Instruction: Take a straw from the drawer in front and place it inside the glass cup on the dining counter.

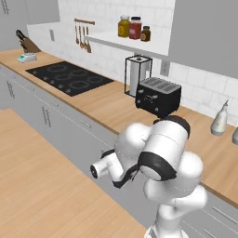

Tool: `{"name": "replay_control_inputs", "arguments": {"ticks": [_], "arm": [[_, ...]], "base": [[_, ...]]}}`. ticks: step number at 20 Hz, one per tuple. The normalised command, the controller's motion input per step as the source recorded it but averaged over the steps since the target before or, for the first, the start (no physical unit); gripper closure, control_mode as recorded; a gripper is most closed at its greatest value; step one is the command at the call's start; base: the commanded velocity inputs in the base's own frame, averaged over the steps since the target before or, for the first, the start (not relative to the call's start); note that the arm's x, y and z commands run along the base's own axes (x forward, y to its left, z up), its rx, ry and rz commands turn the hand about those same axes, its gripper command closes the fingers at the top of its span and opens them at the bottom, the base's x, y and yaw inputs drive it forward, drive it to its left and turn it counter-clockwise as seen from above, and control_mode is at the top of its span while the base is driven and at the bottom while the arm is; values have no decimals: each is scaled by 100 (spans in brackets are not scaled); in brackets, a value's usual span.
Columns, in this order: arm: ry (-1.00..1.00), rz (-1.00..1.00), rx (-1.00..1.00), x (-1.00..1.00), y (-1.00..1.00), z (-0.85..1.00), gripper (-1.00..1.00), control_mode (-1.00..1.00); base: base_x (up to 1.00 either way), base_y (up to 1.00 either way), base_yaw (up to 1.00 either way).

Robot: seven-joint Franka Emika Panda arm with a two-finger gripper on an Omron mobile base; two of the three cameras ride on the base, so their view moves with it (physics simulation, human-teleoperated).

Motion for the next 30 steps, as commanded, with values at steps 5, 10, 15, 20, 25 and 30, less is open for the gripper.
{"name": "replay_control_inputs", "arguments": {"ticks": [5,10,15,20,25,30], "arm": [[0,0,-14,41,0,-37,-100,-100],[0,0,-12,37,0,-29,-100,-100],[0,0,-9,29,0,-36,-100,-100],[-4,0,-5,30,0,-16,-100,-100],[-12,0,0,26,0,0,-100,-100],[-9,0,8,28,-10,-2,-100,-100]], "base": [[0,0,0],[0,0,0],[0,0,0],[0,0,0],[0,0,0],[0,0,0]]}}
